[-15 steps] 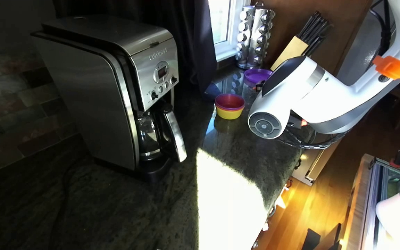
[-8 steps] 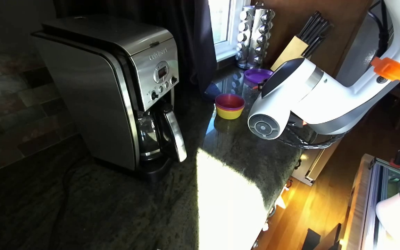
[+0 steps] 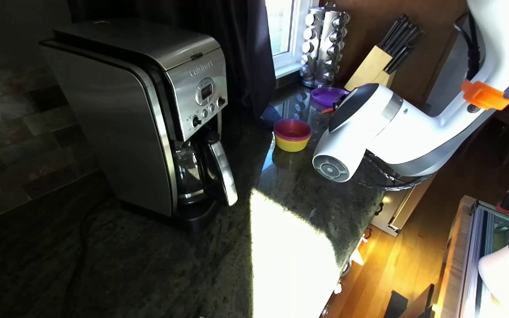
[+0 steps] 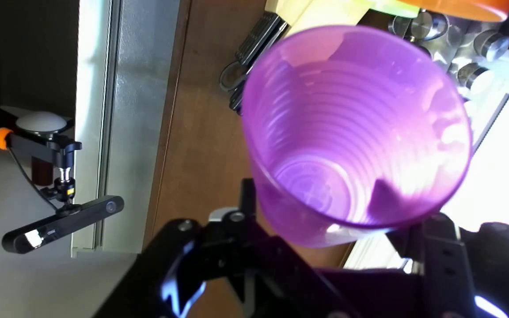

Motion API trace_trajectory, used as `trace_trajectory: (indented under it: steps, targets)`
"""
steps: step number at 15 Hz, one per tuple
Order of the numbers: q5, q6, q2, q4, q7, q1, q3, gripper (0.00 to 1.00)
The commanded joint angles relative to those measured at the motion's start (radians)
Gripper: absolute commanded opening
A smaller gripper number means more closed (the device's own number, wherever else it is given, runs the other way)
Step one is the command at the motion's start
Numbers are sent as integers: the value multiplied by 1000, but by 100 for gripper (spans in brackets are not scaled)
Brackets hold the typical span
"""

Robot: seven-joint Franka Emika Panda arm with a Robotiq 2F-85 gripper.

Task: Place the purple cup upside down.

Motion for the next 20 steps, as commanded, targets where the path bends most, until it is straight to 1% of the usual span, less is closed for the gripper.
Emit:
trace_trajectory:
  steps: [1, 10, 20]
  targets:
    - [-36, -29, 115, 47, 24, 13, -13, 43]
    - [-125, 9, 191, 92, 67, 0, -18, 43]
    - [-123, 75, 219, 126, 78, -25, -28, 43]
